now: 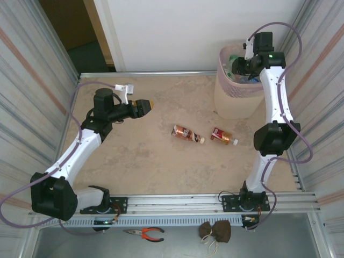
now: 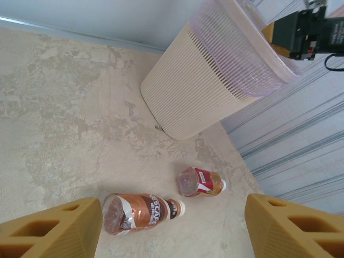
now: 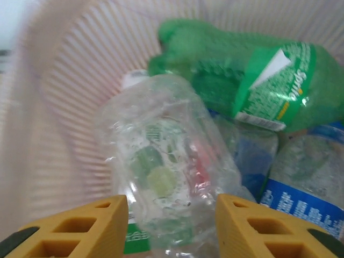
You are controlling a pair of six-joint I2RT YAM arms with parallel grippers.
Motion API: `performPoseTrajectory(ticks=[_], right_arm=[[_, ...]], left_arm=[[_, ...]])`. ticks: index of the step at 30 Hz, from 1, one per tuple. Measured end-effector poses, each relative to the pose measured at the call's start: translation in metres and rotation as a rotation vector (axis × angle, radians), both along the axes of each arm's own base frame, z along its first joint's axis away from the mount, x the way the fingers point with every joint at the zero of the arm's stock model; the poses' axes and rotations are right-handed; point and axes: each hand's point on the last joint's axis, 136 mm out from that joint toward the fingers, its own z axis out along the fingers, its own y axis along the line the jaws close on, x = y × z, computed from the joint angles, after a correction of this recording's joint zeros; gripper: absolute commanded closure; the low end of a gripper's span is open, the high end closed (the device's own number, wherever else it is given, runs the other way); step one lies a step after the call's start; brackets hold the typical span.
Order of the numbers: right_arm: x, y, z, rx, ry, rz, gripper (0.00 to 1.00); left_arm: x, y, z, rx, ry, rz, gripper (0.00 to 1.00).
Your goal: Put the plastic bottles in the bin
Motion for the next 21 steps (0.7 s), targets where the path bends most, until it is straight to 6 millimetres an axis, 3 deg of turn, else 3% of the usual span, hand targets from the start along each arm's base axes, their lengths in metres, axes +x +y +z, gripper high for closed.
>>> performPoseTrajectory(ticks=[6, 15, 21], right_arm=[[0.006, -0.012, -0.006, -0.076, 0.005, -0.037, 0.59], [0.000, -0.010, 0.000, -0.090, 0.017, -0.036, 0.53], [-0.011, 0.001, 0.010, -0.093, 0.014, -0.010, 0.49]], left_arm=[[0.002, -0.001, -0.001, 0.000, 0.002, 0.000, 0.29], [0.003, -0.001, -0.002, -0.001, -0.001, 0.000, 0.29], [0.003, -0.001, -0.001, -0.001, -0.003, 0.000, 0.29]])
